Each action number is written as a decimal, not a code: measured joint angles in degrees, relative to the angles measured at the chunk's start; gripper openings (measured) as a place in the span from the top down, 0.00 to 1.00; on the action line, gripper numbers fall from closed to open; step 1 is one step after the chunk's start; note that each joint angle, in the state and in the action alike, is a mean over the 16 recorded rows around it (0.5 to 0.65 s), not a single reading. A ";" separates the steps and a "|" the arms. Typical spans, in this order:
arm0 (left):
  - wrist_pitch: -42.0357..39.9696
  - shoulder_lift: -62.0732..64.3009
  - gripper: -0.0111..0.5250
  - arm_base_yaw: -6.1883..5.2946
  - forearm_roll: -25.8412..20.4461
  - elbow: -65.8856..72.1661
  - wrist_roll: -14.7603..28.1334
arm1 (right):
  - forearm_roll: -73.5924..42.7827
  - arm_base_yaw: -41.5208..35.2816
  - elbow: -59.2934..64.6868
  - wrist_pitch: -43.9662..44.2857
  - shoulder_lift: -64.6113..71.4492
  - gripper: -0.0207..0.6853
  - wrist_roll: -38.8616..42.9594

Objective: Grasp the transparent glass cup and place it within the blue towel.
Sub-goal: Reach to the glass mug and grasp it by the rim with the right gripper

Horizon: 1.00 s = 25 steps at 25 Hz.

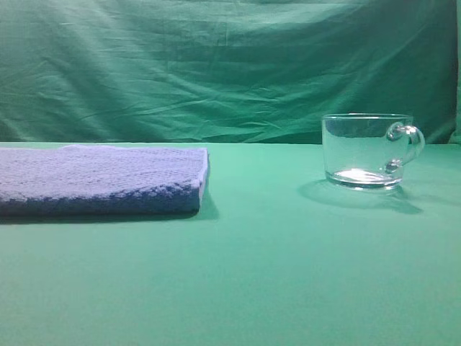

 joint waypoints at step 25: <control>0.00 0.00 0.98 0.00 0.00 0.00 0.05 | 0.14 0.00 0.00 -0.64 0.00 0.97 0.07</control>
